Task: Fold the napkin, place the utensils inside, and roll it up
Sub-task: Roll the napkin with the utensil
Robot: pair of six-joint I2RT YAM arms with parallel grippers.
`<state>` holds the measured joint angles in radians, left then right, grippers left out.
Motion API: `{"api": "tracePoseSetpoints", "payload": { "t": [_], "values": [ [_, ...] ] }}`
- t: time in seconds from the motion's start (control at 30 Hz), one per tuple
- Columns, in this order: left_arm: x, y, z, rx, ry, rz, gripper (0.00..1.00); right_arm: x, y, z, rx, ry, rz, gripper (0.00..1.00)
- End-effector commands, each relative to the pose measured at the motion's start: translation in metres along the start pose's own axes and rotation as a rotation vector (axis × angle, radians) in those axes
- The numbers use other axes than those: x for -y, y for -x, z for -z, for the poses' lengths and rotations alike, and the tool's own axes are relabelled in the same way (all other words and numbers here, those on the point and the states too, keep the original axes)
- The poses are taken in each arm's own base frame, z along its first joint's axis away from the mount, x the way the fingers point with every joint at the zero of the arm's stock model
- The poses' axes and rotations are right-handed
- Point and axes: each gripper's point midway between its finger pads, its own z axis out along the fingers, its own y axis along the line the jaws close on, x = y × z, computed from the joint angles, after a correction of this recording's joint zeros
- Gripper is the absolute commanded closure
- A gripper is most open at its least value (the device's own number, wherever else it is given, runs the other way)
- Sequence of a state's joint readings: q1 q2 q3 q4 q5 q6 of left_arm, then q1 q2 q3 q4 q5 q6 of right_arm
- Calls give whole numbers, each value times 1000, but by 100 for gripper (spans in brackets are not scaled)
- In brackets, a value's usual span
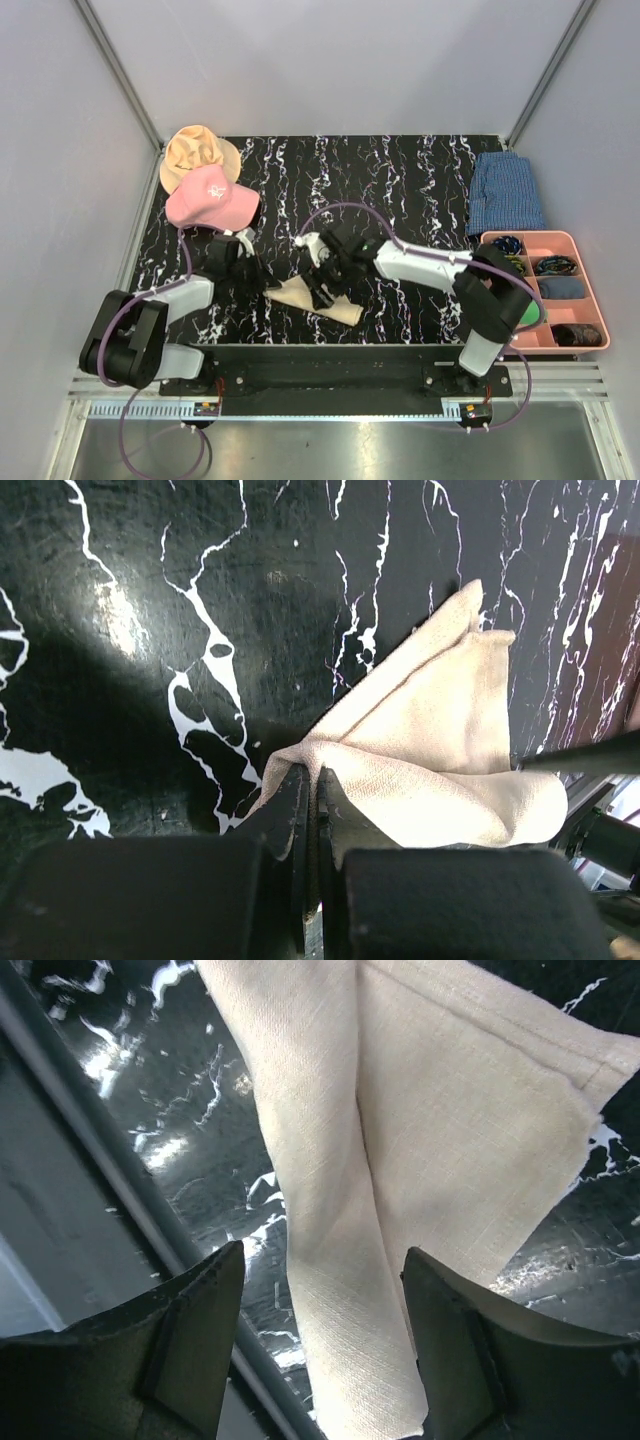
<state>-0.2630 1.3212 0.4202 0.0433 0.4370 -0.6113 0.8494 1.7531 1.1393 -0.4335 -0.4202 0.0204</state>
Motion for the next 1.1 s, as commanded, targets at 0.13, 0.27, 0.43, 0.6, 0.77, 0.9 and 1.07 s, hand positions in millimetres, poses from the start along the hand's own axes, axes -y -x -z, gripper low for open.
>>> {"api": "tracePoseSetpoints", "payload": {
  "t": [0.13, 0.27, 0.43, 0.6, 0.77, 0.9, 1.07],
  "values": [
    [-15, 5, -7, -29, 97, 18, 100, -9, 42, 16, 305, -322, 283, 26],
    [-15, 5, -10, -44, 100, 23, 100, -22, 48, 16, 333, -336, 351, 26],
    [-15, 7, -11, -54, 99, 28, 100, -34, 42, 0, 293, -295, 408, 29],
    [-15, 9, -12, -59, 103, 30, 100, -36, 36, -16, 251, -259, 418, 39],
    [-14, 10, -13, -64, 100, 27, 100, -21, 25, -30, 192, -306, 408, 41],
    [-12, 12, -12, -61, 98, 24, 100, -5, 23, -31, 174, -384, 408, 33],
    [-11, 12, -12, -64, 94, 21, 100, 8, 19, -35, 151, -441, 404, 31]
  ]
}}
